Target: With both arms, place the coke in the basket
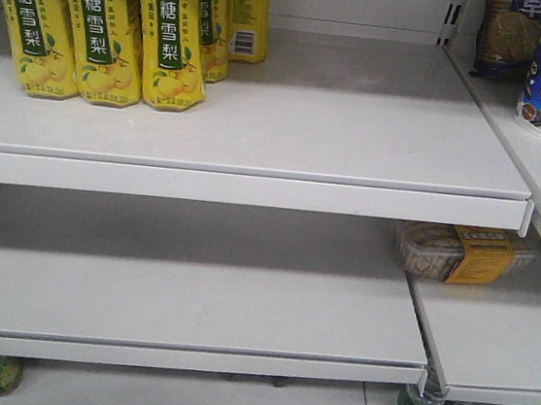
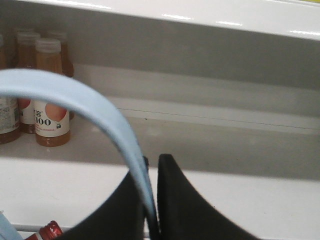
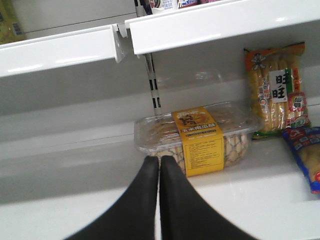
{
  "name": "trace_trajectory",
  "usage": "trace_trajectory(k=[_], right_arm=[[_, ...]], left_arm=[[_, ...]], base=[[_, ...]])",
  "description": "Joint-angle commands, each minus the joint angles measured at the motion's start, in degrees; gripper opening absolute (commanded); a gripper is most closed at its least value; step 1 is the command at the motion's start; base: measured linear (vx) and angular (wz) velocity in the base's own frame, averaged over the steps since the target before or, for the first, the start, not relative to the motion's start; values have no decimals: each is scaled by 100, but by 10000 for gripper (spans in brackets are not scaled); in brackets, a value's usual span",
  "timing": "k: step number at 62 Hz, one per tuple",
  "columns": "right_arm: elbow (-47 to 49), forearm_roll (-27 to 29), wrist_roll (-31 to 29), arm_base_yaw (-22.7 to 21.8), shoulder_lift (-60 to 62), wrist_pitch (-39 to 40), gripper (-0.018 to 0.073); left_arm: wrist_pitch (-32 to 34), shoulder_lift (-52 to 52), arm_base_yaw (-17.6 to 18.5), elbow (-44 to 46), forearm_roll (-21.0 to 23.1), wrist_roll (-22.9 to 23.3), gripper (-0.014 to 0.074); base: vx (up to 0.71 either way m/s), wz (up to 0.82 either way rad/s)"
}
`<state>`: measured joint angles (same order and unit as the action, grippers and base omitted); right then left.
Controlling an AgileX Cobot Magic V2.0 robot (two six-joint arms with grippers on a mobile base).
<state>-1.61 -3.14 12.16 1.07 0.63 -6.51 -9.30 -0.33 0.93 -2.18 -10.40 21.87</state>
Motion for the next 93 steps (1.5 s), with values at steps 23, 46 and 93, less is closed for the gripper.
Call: trace_trajectory(k=[23, 46, 93], right_arm=[[-50, -359, -50, -48, 74, 402, -5], [-44, -400, -55, -48, 74, 402, -5], [-44, -400, -55, -48, 74, 402, -5]], left_arm=[[837, -122, -4, 169, -285, -245, -6], [837, -122, -4, 169, -285, -245, -6], [837, -122, -4, 169, -285, -245, -6]], base=[[0, 0], [0, 0], [0, 0]])
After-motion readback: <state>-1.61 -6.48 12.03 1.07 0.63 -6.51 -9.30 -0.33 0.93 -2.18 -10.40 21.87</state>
